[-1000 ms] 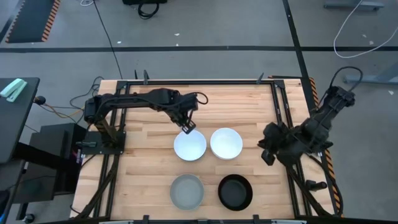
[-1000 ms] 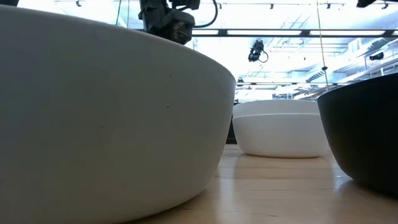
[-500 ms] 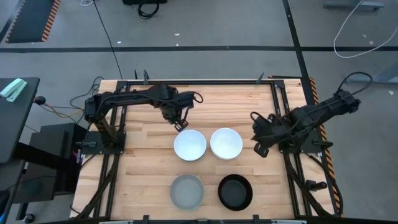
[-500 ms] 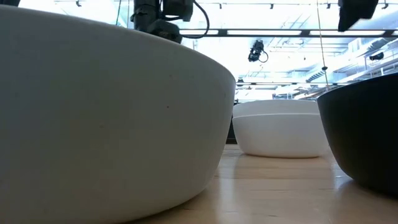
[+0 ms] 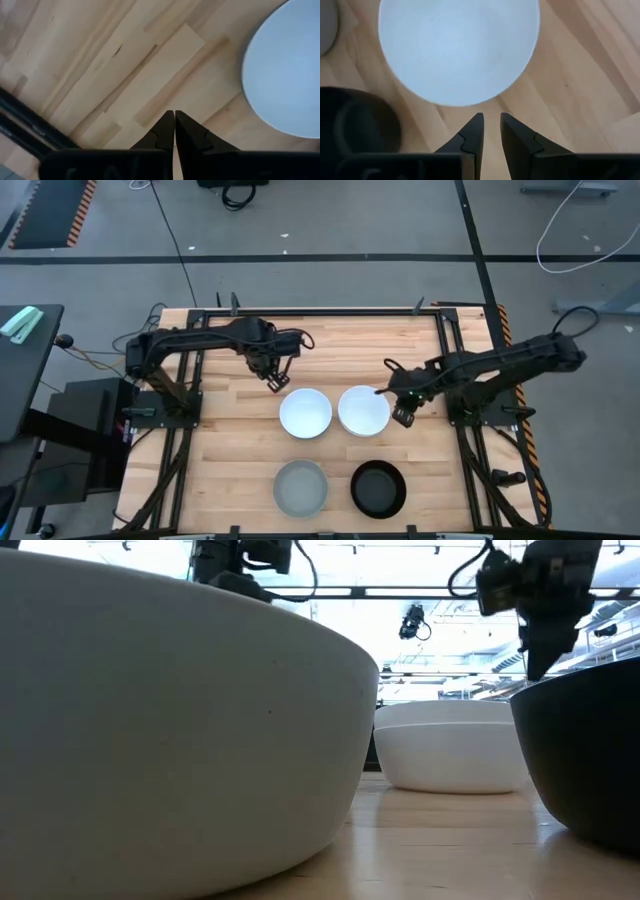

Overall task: Nest bowls inside each other
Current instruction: Stack the right white bowl on the left white bowl

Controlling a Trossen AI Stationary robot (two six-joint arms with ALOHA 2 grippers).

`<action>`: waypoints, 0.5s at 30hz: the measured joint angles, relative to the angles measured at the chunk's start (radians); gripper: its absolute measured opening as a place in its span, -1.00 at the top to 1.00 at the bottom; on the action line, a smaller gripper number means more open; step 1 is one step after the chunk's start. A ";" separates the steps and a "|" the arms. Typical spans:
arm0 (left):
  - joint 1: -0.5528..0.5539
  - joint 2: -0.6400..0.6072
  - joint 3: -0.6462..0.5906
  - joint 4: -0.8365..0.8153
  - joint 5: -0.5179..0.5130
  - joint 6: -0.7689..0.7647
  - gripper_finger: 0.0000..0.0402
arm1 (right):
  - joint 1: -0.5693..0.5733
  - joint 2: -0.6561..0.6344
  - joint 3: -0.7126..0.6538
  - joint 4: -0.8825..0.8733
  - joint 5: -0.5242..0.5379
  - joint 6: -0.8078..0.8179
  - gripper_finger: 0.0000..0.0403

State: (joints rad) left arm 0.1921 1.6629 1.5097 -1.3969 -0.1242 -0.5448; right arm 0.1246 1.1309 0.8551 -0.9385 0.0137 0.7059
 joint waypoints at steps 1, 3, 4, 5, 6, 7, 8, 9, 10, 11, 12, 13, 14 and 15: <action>0.000 -0.021 -0.017 0.003 -0.005 -0.017 0.88 | -0.017 0.000 -0.003 0.007 -0.007 -0.015 0.64; 0.000 -0.061 -0.050 0.008 -0.017 -0.042 0.89 | -0.051 0.000 -0.010 0.034 -0.026 -0.050 0.64; 0.000 -0.083 -0.070 0.016 -0.020 -0.056 0.90 | -0.070 0.000 -0.010 0.055 -0.038 -0.063 0.64; 0.000 -0.106 -0.090 0.031 -0.022 -0.072 0.91 | -0.087 0.000 -0.010 0.076 -0.049 -0.079 0.64; 0.000 -0.128 -0.110 0.049 -0.022 -0.078 0.92 | -0.106 0.000 -0.010 0.096 -0.061 -0.092 0.64; 0.000 -0.152 -0.132 0.070 -0.022 -0.083 0.93 | -0.126 0.000 -0.010 0.112 -0.071 -0.106 0.64; 0.000 -0.176 -0.154 0.083 -0.022 -0.092 0.94 | -0.144 0.000 -0.010 0.121 -0.077 -0.116 0.64; 0.000 -0.197 -0.174 0.094 -0.022 -0.100 0.95 | -0.163 0.000 -0.010 0.124 -0.079 -0.125 0.64; 0.000 -0.217 -0.194 0.116 -0.022 -0.105 0.95 | -0.181 0.000 -0.010 0.123 -0.081 -0.137 0.64; 0.000 -0.240 -0.217 0.135 -0.022 -0.105 0.95 | -0.200 0.000 -0.010 0.123 -0.084 -0.156 0.64; 0.000 -0.259 -0.241 0.148 -0.022 -0.099 0.95 | -0.216 0.000 -0.010 0.124 -0.090 -0.170 0.63; -0.001 -0.278 -0.264 0.177 -0.022 -0.087 0.94 | -0.233 0.000 -0.010 0.126 -0.099 -0.182 0.63; -0.005 -0.299 -0.290 0.215 -0.022 -0.081 0.93 | -0.250 0.000 -0.010 0.128 -0.110 -0.191 0.63; -0.008 -0.320 -0.316 0.241 -0.022 -0.081 0.91 | -0.264 0.000 -0.010 0.127 -0.125 -0.197 0.63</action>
State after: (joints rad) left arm 0.1843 1.3433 1.1941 -1.1557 -0.1463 -0.6254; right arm -0.1394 1.1311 0.8452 -0.8110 -0.1112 0.5084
